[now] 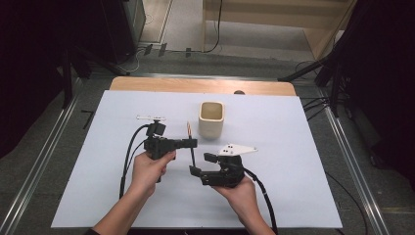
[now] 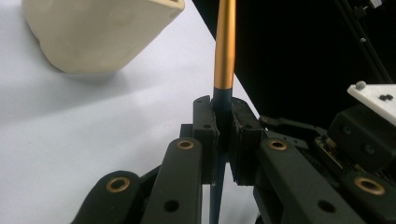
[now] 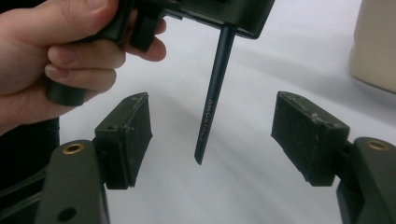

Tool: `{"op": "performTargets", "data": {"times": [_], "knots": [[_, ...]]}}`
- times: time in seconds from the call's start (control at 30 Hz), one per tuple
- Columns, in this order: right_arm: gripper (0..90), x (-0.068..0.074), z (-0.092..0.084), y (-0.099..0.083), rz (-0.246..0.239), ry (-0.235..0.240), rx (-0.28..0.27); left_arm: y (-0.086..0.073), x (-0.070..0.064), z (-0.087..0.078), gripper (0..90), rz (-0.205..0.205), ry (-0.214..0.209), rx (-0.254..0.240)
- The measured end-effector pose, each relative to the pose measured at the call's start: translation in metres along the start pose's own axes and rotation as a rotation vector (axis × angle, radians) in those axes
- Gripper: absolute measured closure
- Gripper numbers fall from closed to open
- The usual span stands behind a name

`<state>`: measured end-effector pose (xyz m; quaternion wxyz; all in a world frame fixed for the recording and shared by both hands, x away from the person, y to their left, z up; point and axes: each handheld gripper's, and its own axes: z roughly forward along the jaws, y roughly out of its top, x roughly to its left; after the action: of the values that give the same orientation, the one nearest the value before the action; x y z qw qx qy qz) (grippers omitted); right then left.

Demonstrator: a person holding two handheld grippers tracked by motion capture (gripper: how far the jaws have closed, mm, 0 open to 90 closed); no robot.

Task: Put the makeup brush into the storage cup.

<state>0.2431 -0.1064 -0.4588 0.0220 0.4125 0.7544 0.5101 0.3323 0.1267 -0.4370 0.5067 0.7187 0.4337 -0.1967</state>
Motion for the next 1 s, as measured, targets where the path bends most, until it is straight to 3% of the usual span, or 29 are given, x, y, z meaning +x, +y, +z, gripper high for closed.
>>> {"op": "performTargets", "data": {"times": [0.2,0.4,0.57,0.7,1.0], "knots": [[22.9,-0.006,-0.001,0.004,-0.023,0.069,0.043,0.0,-0.001,0.002,83.5,0.011,-0.007,0.027],[23.7,-0.013,-0.002,0.006,-0.027,0.114,0.051,-0.001,-0.003,0.003,83.5,0.038,-0.011,0.057],[25.3,-0.021,-0.003,0.007,-0.002,0.165,0.054,-0.001,-0.005,0.004,83.5,0.071,-0.05,0.08],[27.5,-0.025,-0.001,0.004,0.008,0.197,0.073,0.001,-0.007,0.005,83.5,0.124,-0.074,0.094],[30.2,-0.027,-0.002,0.001,0.048,0.244,0.064,0.003,-0.007,0.006,83.4,0.165,-0.134,0.123]]}}
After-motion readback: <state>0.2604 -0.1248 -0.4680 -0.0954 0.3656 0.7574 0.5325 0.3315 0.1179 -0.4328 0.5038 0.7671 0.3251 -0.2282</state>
